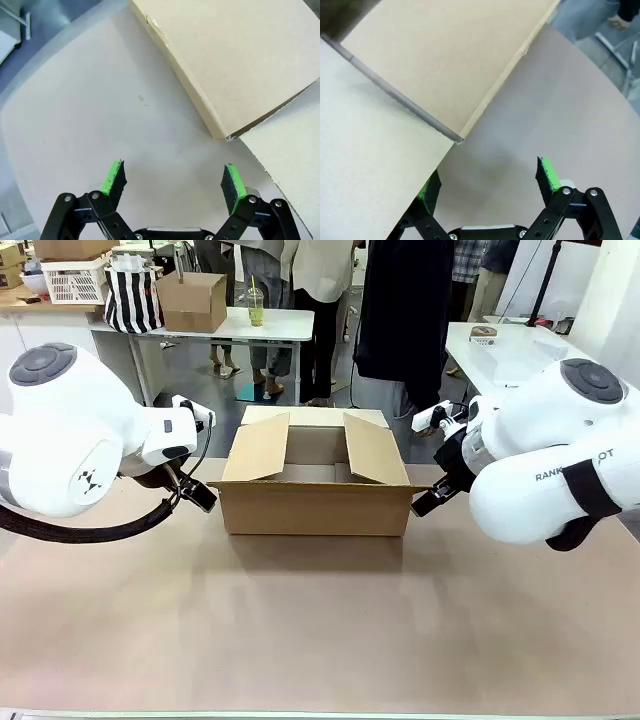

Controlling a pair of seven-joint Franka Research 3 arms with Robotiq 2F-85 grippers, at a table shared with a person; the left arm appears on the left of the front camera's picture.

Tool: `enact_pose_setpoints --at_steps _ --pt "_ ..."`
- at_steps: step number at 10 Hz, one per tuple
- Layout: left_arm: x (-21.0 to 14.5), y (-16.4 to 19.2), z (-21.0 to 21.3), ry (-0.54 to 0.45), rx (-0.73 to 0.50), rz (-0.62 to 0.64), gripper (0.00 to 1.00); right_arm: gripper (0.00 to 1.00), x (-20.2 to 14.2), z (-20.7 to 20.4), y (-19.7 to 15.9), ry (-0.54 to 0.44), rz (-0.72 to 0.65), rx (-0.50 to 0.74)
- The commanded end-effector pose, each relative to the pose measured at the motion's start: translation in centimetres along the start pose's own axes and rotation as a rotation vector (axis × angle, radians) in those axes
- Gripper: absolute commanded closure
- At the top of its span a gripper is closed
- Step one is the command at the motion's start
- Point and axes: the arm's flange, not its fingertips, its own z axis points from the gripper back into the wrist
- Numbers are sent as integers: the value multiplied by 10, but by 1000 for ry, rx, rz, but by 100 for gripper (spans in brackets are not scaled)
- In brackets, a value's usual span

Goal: Pack the gift set into the box.
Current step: Place both hands on the side flaps of the Package Box and spread them outward.

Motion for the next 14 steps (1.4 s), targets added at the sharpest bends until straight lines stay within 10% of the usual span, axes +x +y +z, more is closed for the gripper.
enact_pose_setpoints --at_steps 1,12,14 --pt "0 0 0 0 0 0 0 0 0 0 0 0 0 0" --pt "0 0 0 0 0 0 0 0 0 0 0 0 1 0" --pt "-7 -3 31 196 -19 78 0 0 -26 41 -5 258 44 104"
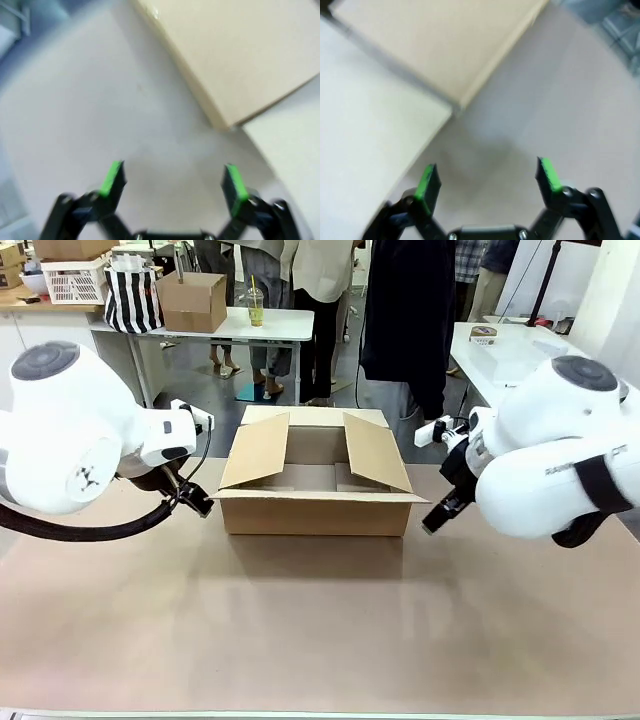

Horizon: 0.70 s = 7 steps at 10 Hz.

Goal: Pack the gift set into the box.
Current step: Place both hands on the side flaps of the Package Box and spread them outward.

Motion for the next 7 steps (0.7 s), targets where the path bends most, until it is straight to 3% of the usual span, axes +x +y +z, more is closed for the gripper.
enact_pose_setpoints --at_steps 1,2,3,4,5,6,7 --pt "-18 -9 73 58 15 54 0 0 -42 81 -10 92 6 66" --pt "-30 -15 108 3 63 64 0 0 -59 114 -16 2 -62 58" --pt "-37 -24 138 -122 79 99 0 0 -69 143 -19 -176 -217 -13" --pt "-41 -34 169 -418 77 98 0 0 -77 169 -18 -405 -308 53" --pt "-44 -38 189 -779 1 124 0 0 -80 187 -17 -581 -394 165" --pt "20 -9 153 -176 64 94 0 0 -76 189 -19 -639 -571 109" --pt "20 -9 153 -176 64 94 0 0 -32 202 -44 -288 -297 91"
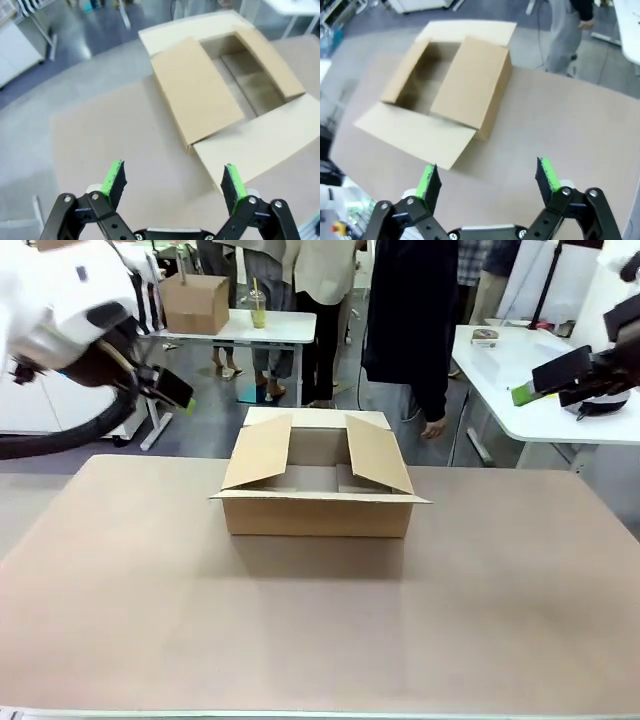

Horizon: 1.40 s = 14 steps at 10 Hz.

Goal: Pack the gift set into the box.
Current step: Place both hands on the side flaps of the Package Box and spread them outward.

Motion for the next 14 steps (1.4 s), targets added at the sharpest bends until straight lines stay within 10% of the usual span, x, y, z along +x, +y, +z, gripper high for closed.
enact_pose_setpoints --at_steps 1,2,3,4,5,6,7,9,10,14 --pt "-12 7 -39 113 8 -39 0 0 -8 -35 -2 127 119 -33" --pt "0 0 0 0 0 0 0 0 0 0 0 0 0 0" --pt "11 0 -12 -108 -337 66 0 0 3 5 -19 -140 -264 199" --pt "13 14 -8 -177 -428 261 0 0 6 15 -39 -208 -566 455" --pt "13 31 3 -146 -448 589 0 0 5 22 -55 -52 -786 751" --pt "4 51 17 -321 -580 690 0 0 -1 24 -69 -41 -872 853" --pt "-11 68 25 -427 -666 793 0 0 -7 26 -82 -75 -907 922" --pt "-19 80 11 -262 -478 884 0 0 -12 21 -92 -118 -853 1000" --pt "14 81 34 -256 -551 688 0 0 -8 32 -86 -69 -626 678" --pt "14 81 34 -256 -551 688 0 0 -8 32 -86 -69 -626 678"
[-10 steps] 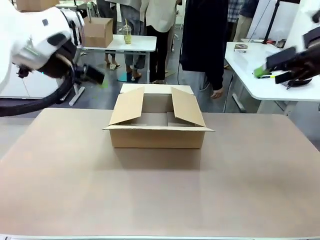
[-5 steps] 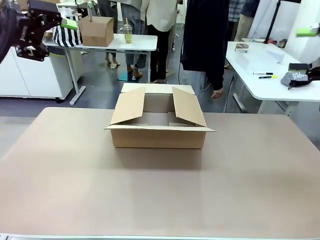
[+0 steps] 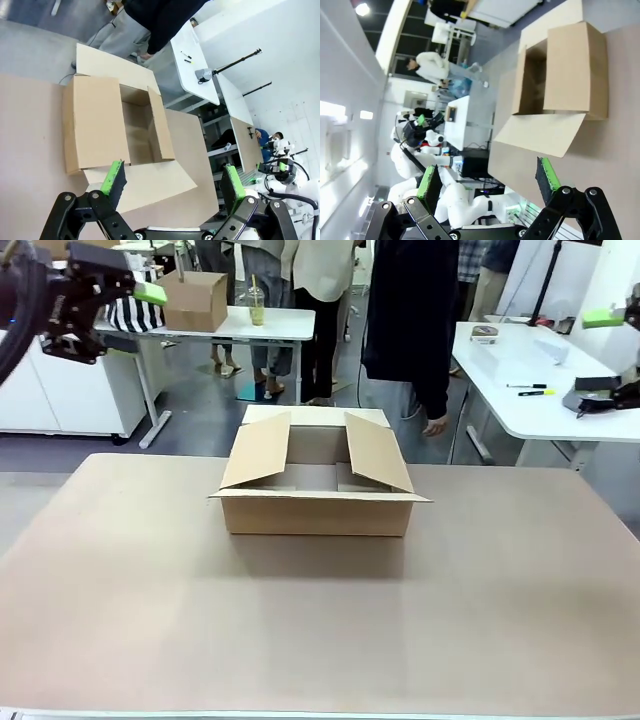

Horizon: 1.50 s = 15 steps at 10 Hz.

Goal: Pack the gift set into the box.
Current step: Place both hands on the side flaps of the Package Box and spread them outward.

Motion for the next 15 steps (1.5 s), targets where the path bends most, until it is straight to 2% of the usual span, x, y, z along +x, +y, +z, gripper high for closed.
enact_pose_setpoints --at_steps 1,2,4,5,6,7,9,10,12,14,15 --pt "5 4 2 0 2 -13 0 0 2 2 3 -18 32 29" --pt "0 0 0 0 0 0 0 0 2 2 3 -18 32 29" --pt "25 -15 -51 160 5 45 0 0 2 2 3 -18 32 29" --pt "38 -16 -92 178 91 60 0 0 2 2 3 -18 32 29" --pt "46 -13 -138 171 243 54 0 0 2 2 3 -18 32 29" --pt "45 -15 -177 212 306 38 0 0 2 2 3 -18 32 29" --pt "26 -18 -238 303 455 -79 0 0 2 2 3 -18 32 29" --pt "16 -22 -265 361 494 -185 0 0 2 2 3 -18 32 29" --pt "4 -24 -301 455 554 -371 0 0 2 2 3 -18 32 29" --pt "-11 -22 -328 525 682 -543 0 0 2 2 3 -18 32 29" --pt "-20 -20 -340 569 704 -597 0 0 2 2 3 -18 32 29"
